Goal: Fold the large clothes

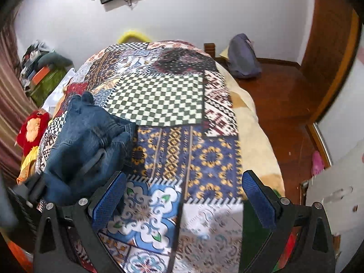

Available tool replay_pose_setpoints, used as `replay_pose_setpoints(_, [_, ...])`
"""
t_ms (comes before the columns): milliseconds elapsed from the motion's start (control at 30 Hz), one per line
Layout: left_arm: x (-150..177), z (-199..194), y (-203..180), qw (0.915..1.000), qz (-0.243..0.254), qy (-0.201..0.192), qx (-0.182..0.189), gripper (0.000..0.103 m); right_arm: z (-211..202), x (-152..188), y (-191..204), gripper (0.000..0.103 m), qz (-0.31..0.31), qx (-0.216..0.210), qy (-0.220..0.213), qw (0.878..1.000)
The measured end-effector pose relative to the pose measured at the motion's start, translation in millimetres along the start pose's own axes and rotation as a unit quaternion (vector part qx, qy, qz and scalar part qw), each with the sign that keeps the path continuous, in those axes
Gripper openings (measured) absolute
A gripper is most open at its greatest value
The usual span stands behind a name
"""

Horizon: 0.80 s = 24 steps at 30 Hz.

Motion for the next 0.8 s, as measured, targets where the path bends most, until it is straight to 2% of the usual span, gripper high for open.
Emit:
replay_pose_setpoints(67, [9.1, 2.2, -9.0, 0.9996, 0.022, 0.014, -0.007, 0.042, -1.1, 7.8, -2.0, 0.101, 0.002, -0.003, 0.005, 1.0])
replay_pose_setpoints(100, [13.2, 1.4, -10.7, 0.9996, 0.02, 0.019, 0.003, 0.045, -1.0, 10.9, -1.6, 0.101, 0.0, -0.005, 0.006, 1.0])
replay_pose_setpoints(133, [14.8, -0.2, -11.3, 0.9996, 0.015, 0.021, 0.012, 0.052, -0.5, 13.9, 0.2, 0.101, -0.005, -0.005, 0.006, 1.0])
replay_pose_setpoints(200, [17.6, -10.7, -7.8, 0.9987, -0.011, 0.016, 0.047, 0.062, -1.4, 18.4, 4.2, 0.101, -0.015, -0.006, 0.005, 1.0])
replay_pose_setpoints(267, [20.2, -22.7, -6.1, 0.9967, -0.036, 0.007, 0.073, 0.081, -1.7, 21.2, 10.7, 0.101, -0.026, -0.01, 0.004, 1.0])
replay_pose_setpoints(333, [22.0, -35.8, 2.0, 0.9946, -0.059, -0.001, 0.085, 0.089, -5.4, 22.0, 21.0, 0.101, -0.033, -0.02, 0.002, 0.999])
replay_pose_setpoints(500, [32.8, -73.0, 40.0, 0.9914, -0.105, -0.018, 0.076, 0.094, -16.0, 20.6, 56.2, 0.101, -0.043, -0.065, 0.001, 0.997])
replay_pose_setpoints(633, [46.5, -88.8, 89.1, 0.988, -0.146, -0.027, 0.044, 0.1, -11.0, 26.0, 94.6, 0.101, -0.05, -0.115, 0.02, 0.992])
replay_pose_setpoints(733, [64.1, -85.3, 121.7, 0.9852, -0.171, -0.01, 0.015, 0.101, 1.7, 34.9, 119.8, 0.101, -0.061, -0.128, 0.039, 0.989])
replay_pose_setpoints(800, [74.8, -75.7, 130.4, 0.9829, -0.183, 0.005, 0.019, 0.101, 15.0, 43.8, 136.4, 0.101, -0.072, -0.136, 0.058, 0.986])
Point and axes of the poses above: each gripper's, at about its wrist camera, not at the fingertips, and z roughly the way its jaws point, y to its left, x to its underside, the point moved 9 cm from there along z, roughly the way its jaws point, and after that the axes turned 13 degrees about z, right-handed, at the moved point
